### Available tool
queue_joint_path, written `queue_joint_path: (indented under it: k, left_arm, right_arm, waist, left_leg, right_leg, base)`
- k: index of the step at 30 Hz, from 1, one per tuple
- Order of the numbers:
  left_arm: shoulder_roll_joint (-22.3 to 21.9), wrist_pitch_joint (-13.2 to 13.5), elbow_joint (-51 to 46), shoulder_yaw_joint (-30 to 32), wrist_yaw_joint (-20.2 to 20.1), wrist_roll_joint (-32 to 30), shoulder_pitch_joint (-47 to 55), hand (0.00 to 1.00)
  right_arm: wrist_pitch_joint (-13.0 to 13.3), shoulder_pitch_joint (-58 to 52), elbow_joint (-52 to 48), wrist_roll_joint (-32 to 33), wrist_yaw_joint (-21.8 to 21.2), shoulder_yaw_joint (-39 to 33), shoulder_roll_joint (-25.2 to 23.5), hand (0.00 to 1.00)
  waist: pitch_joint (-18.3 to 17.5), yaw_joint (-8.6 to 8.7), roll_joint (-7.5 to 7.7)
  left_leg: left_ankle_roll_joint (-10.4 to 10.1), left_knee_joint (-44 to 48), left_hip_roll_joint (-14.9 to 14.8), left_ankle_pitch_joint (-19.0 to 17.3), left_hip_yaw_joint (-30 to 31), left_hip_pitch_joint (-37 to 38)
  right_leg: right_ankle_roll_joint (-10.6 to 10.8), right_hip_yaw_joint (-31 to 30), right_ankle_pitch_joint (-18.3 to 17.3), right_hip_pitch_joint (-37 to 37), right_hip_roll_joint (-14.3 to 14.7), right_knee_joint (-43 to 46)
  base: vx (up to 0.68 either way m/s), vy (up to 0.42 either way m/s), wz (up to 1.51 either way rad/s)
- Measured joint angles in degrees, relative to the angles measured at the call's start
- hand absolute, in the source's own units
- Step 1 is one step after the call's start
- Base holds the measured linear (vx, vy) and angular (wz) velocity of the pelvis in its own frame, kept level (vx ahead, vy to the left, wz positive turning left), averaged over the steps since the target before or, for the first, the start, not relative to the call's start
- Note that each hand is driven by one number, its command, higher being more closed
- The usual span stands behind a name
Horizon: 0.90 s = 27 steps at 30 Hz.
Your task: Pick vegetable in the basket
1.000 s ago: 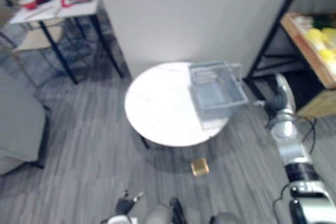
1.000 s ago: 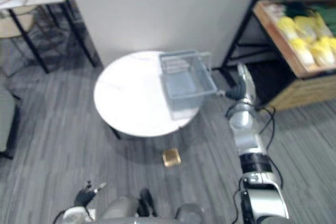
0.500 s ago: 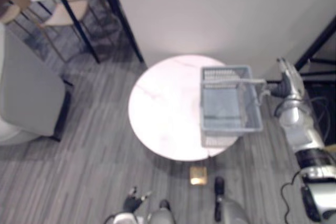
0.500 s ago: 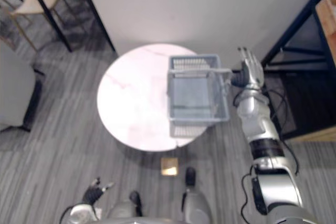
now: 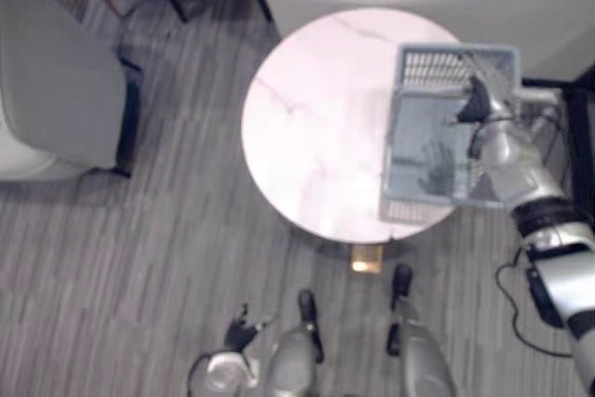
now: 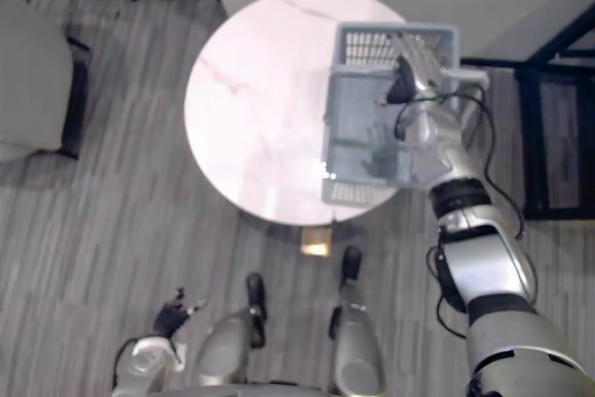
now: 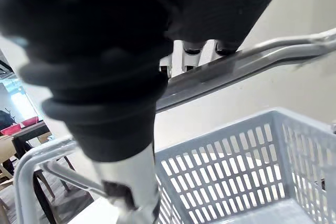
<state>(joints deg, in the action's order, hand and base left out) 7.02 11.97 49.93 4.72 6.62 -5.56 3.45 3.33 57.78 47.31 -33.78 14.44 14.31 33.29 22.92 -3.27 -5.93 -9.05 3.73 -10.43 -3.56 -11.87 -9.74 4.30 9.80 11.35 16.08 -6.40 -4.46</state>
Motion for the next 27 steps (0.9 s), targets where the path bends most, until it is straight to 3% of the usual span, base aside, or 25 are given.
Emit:
queue_joint_path:
  k: [4, 11, 12, 14, 15, 16, 17, 20, 21, 22, 23, 24, 25, 26, 27]
  left_arm:
    - [1.2, 0.1, 0.0, -2.0, 0.1, 1.0, -3.5, 0.00]
    - [2.4, 0.3, -0.1, -2.6, -0.4, 3.0, -4.1, 0.00]
    - [2.1, 0.3, -0.4, -2.6, -0.4, 3.0, -4.0, 0.00]
    - [1.2, 0.1, -1.4, -2.2, -0.4, 3.1, -2.7, 0.00]
    - [0.3, -0.1, -2.1, -2.1, -0.4, 3.1, -1.3, 0.00]
    - [-0.3, -0.3, -2.0, -2.2, -0.6, 3.0, -0.6, 0.00]
    - [-0.4, -0.5, -1.9, -2.3, -0.7, 3.0, -0.7, 0.00]
    - [2.0, -1.0, -1.8, -2.6, -1.1, 2.0, -1.2, 0.00]
    - [2.1, -1.2, -1.8, -2.8, -1.4, 1.6, -1.5, 0.00]
    - [1.9, -1.5, -1.6, -3.1, -2.1, 0.0, -2.4, 0.00]
    - [1.8, -1.5, -1.7, -3.3, -2.7, -1.5, -2.4, 0.00]
    - [1.8, -1.6, -1.6, -3.3, -3.0, -2.2, -2.3, 0.00]
    - [2.3, -2.5, -1.6, -3.3, -3.5, -3.1, -1.9, 0.00]
    - [2.8, -2.7, -2.0, -2.4, -3.6, -3.9, -2.1, 0.00]
    - [3.0, -2.8, -1.7, -1.8, -3.7, -4.3, -1.8, 0.00]
  right_arm:
    - [0.8, 7.3, 8.0, 0.5, -0.3, 0.3, 4.8, 1.00]
    - [2.1, 7.1, 7.4, 4.4, -5.0, -0.4, 7.8, 1.00]
    - [2.0, 4.7, 4.4, 5.4, -5.1, -0.4, 7.6, 1.00]
    - [1.9, 0.3, -1.4, 5.7, -5.1, -0.4, 5.9, 1.00]
    - [2.0, -4.2, -6.1, 5.7, -5.0, -0.6, 4.2, 1.00]
    - [2.2, -9.9, -11.3, 5.8, -5.2, -2.2, 2.4, 1.00]
    - [2.2, -13.1, -14.0, 6.8, -5.3, -4.0, 1.3, 1.00]
    - [1.1, -31.9, -22.2, 10.4, -6.6, -11.6, -6.4, 1.00]
    - [0.5, -35.2, -23.4, 10.8, -7.0, -13.4, -8.0, 1.00]
    - [-0.1, -40.7, -25.3, 11.6, -7.5, -16.3, -10.5, 1.00]
    - [-0.4, -44.0, -25.7, 11.7, -7.5, -17.7, -13.0, 1.00]
    - [-0.4, -45.5, -26.1, 11.9, -7.5, -18.1, -14.3, 1.00]
    - [-0.4, -49.0, -26.9, 11.9, -7.5, -18.5, -16.3, 1.00]
    - [-0.6, -50.7, -26.6, 11.6, -7.5, -18.3, -16.8, 1.00]
    - [-0.7, -50.6, -26.5, 11.4, -7.5, -18.1, -17.2, 1.00]
  waist:
    - [1.4, 0.04, -1.61]
    - [2.4, -0.52, -1.17]
    - [2.5, -0.88, -0.92]
    - [2.7, -1.97, -0.44]
    - [2.6, -1.98, 0.03]
    - [2.5, -1.33, 0.68]
    - [2.4, -0.86, 1.30]
    - [1.0, 2.37, 6.80]
    - [0.7, 2.79, 7.27]
    - [0.7, 3.61, 7.29]
    - [0.6, 3.78, 7.09]
    - [0.5, 3.88, 7.28]
    - [-0.3, 4.52, 8.38]
    - [-0.6, 4.59, 8.63]
    - [-0.8, 4.34, 9.02]
  left_leg:
    - [0.4, 0.2, 1.1, 1.5, 3.2, -3.9]
    - [0.6, -0.3, 1.8, 2.0, 3.0, -3.5]
    - [0.2, 3.3, 1.5, -0.3, 3.6, -4.1]
    - [0.2, 12.3, 0.7, -6.4, 11.9, -5.8]
    - [-0.4, 16.4, 0.5, -10.5, 17.2, -5.3]
    - [-0.8, 17.6, 0.0, -14.1, 18.8, -3.2]
    - [-0.8, 17.6, -0.2, -15.6, 18.1, -1.9]
    - [0.6, 17.3, 0.7, -17.1, 10.9, 3.4]
    - [1.0, 17.3, 0.9, -17.3, 9.1, 4.2]
    - [1.6, 16.3, 1.0, -16.9, 5.7, 6.2]
    - [2.1, 14.5, 0.3, -16.6, 0.5, 9.4]
    - [2.1, 14.3, 0.0, -16.7, -2.2, 11.1]
    - [2.2, 14.7, 0.7, -16.9, -5.9, 13.7]
    - [2.6, 15.6, 1.1, -17.1, -10.2, 16.7]
    - [3.8, 16.3, 1.0, -17.0, -11.9, 16.9]
  right_leg:
    - [0.3, 2.4, 0.2, 1.8, -1.1, 0.0]
    - [0.5, -0.3, 0.6, 2.8, -1.2, 0.5]
    - [0.6, -2.5, 0.6, 2.7, -0.6, 0.8]
    - [0.5, -6.3, 0.5, 2.6, 1.6, 1.7]
    - [0.5, -9.2, 0.2, 2.5, 3.5, 2.7]
    - [0.5, -11.9, 0.2, 1.5, 4.7, 2.8]
    - [0.6, -12.9, 0.3, 1.1, 5.3, 2.8]
    - [1.0, -18.5, 0.4, -0.3, 5.3, 2.6]
    - [-0.1, -18.5, -0.3, -0.3, 5.0, 2.5]
    - [-3.7, -12.4, -3.1, 0.3, 3.4, 4.0]
    - [-9.3, -4.4, -7.1, 3.0, 1.7, 10.6]
    - [-10.1, -0.7, -7.6, 4.8, 0.6, 16.4]
    - [-11.6, 7.4, -10.1, 4.8, -2.2, 24.3]
    - [-14.5, 11.5, -7.3, 4.0, -1.2, 24.4]
    - [-16.6, 11.5, -4.4, 4.1, -0.3, 22.8]
  base:
    - [-0.05, 0.019, 0.40]
    - [0.00, 0.013, -0.05]
    - [0.07, -0.010, -0.72]
    - [0.05, -0.017, -1.12]
    - [0.00, 0.055, -1.51]
    - [-0.01, 0.091, -1.44]
    - [-0.02, 0.108, -1.08]
    - [-0.01, 0.095, -0.96]
    - [-0.01, 0.114, -1.15]
    - [0.01, 0.122, -1.51]
    - [0.04, 0.130, -1.72]
    - [0.06, 0.054, -1.86]
    - [0.09, 0.051, -2.06]
    - [0.06, 0.023, -2.17]
    - [-0.06, 0.085, -2.49]
